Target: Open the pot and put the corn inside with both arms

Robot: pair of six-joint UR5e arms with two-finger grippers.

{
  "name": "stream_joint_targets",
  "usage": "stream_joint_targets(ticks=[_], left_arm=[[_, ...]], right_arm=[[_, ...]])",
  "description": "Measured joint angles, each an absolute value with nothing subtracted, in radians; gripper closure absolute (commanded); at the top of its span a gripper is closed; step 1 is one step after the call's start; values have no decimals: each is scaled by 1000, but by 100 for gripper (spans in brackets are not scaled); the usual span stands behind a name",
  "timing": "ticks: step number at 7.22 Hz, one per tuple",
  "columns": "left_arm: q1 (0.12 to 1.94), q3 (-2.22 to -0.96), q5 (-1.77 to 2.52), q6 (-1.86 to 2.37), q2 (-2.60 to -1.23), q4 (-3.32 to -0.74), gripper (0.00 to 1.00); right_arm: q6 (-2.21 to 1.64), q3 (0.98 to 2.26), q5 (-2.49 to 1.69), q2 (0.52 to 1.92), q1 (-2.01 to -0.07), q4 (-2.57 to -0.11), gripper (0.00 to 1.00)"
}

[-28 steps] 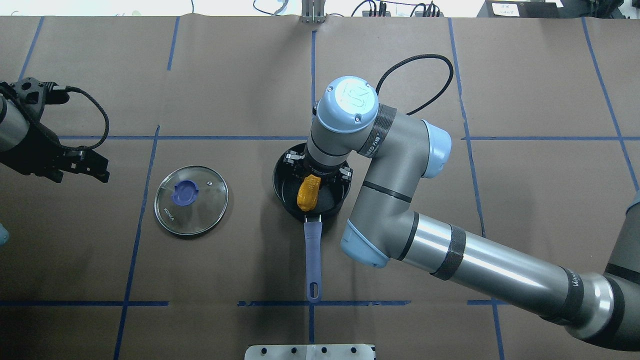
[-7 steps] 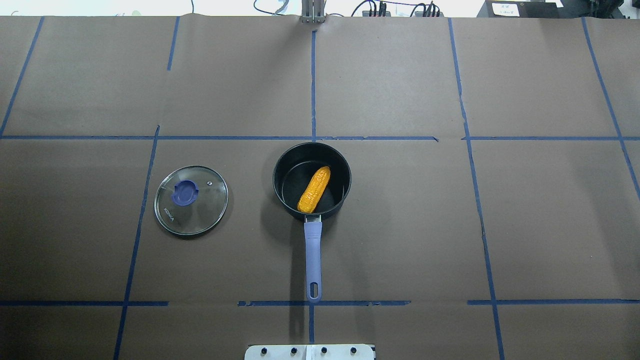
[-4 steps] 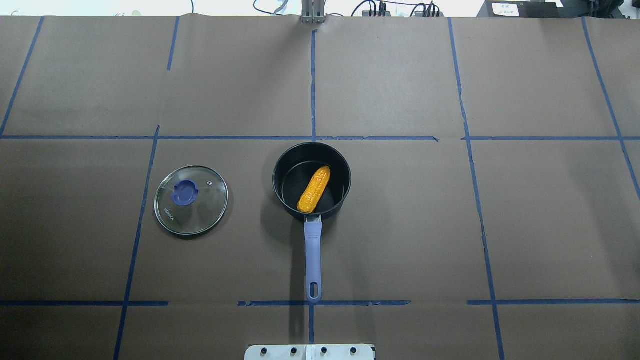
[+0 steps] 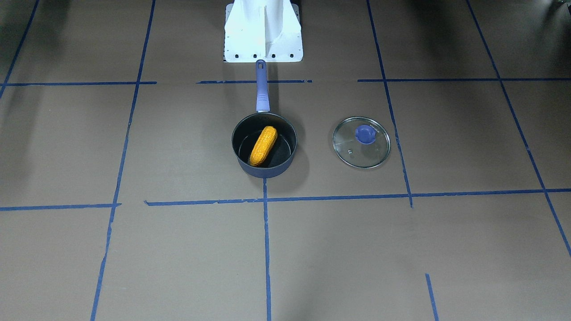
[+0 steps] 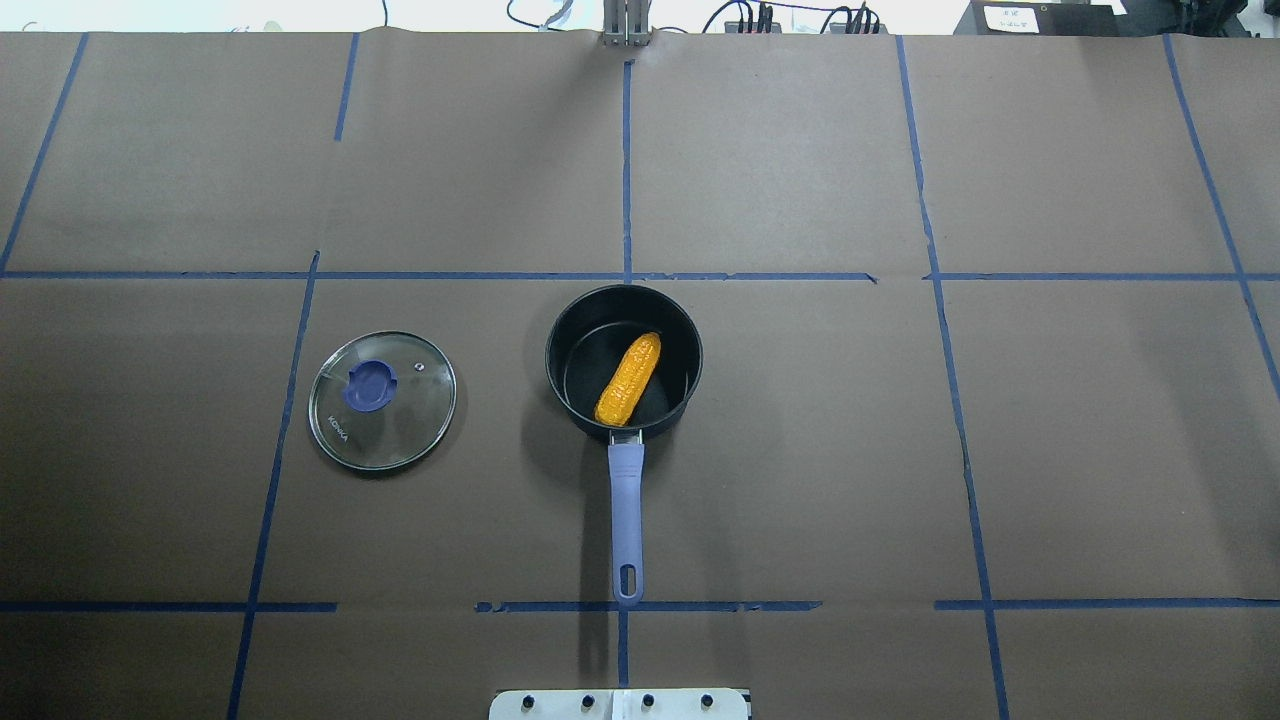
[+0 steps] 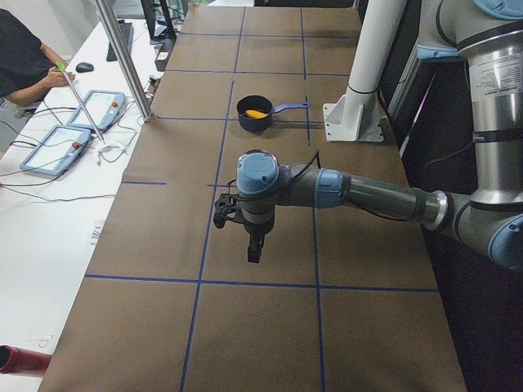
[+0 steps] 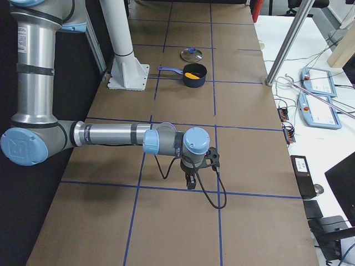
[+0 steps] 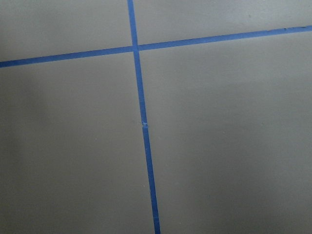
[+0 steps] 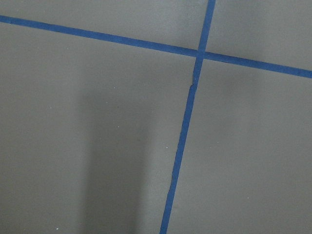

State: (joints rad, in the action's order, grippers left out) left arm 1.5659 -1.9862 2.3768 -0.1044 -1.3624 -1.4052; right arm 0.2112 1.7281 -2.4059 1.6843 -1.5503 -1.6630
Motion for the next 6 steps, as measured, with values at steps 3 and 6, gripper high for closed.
stream_joint_targets(ticks=[3, 6], left_arm=[[1565, -1990, 2380, -104, -1352, -1406, 0], [1564, -1980, 2379, -104, -1350, -1406, 0]], right_arm=[[210, 1740, -2445, 1695, -1551, -1662, 0], [206, 1742, -2380, 1700, -1550, -1659, 0]])
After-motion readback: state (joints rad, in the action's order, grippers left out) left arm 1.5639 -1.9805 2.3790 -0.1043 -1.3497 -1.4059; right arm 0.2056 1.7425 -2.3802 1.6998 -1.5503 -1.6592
